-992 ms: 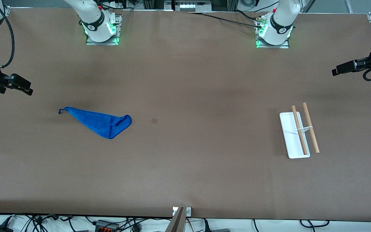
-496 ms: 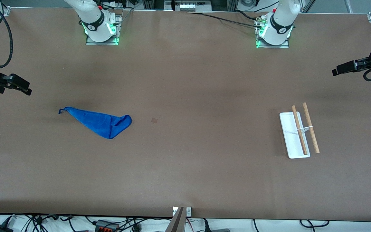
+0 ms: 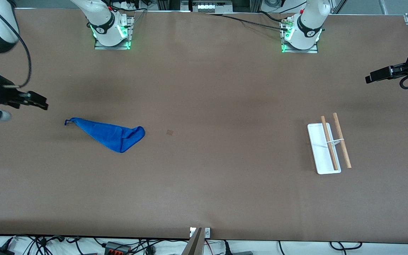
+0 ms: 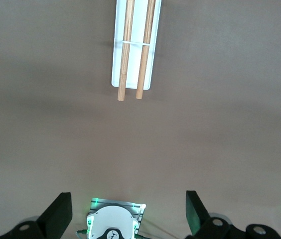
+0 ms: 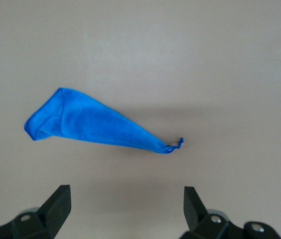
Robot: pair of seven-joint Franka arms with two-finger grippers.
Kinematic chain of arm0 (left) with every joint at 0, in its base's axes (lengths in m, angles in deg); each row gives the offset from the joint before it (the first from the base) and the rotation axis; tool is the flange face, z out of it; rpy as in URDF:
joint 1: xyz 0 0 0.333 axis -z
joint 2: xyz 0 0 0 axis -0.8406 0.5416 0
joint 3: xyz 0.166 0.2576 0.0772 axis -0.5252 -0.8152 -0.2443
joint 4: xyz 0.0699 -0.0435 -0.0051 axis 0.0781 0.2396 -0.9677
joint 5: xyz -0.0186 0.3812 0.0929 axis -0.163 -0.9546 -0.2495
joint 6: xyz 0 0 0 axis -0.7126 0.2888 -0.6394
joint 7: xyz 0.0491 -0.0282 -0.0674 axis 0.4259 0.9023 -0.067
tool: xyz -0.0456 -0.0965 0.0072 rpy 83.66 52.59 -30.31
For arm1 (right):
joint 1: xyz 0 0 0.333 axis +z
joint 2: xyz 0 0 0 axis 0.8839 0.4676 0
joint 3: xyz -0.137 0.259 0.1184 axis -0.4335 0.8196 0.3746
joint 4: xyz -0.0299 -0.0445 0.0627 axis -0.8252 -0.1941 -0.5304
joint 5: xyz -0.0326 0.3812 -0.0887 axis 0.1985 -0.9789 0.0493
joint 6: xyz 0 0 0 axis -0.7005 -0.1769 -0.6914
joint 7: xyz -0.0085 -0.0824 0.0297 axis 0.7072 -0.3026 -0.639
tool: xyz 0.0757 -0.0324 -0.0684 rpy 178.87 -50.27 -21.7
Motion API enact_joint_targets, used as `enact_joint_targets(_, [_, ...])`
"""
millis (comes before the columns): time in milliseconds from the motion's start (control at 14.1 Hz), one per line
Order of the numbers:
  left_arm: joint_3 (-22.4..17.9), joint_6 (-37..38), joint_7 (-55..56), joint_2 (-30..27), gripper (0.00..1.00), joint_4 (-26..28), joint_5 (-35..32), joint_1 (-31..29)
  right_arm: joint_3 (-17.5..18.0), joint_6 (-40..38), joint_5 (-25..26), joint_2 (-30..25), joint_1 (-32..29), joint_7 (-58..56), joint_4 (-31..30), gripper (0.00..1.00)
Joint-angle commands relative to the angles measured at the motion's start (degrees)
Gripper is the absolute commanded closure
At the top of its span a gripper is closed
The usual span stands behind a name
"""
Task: Pass towel and hang on rack
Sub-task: 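Reach the right gripper down to the blue towel's corner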
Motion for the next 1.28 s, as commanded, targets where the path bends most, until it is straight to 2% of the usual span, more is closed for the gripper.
enact_joint_targets(0, [-0.15, 1.34, -0.94, 0.63, 0.0, -1.71, 1.13, -0.35, 0.4, -0.14, -0.21, 5.22, 2.95, -0.28, 1.17, 0.0])
enact_joint_targets(708, [-0.15, 1.34, -1.02, 0.72, 0.0, -1.62, 1.21, -0.53, 0.49, 2.67, -0.56, 21.47, 11.22, -0.89, 1.52, 0.0])
enact_joint_targets(921, [-0.15, 1.34, -0.94, 0.63, 0.0, -1.62, 1.21, -0.62, 0.49, 6.53, -0.65, 24.82, 12.45, -0.37, 1.35, 0.0])
enact_joint_targets(1204, [-0.15, 1.34, -0.94, 0.72, 0.0, -1.62, 1.3, -0.62, 0.49, 10.66, -6.26, 28.16, 12.8, -0.19, 1.44, 0.08])
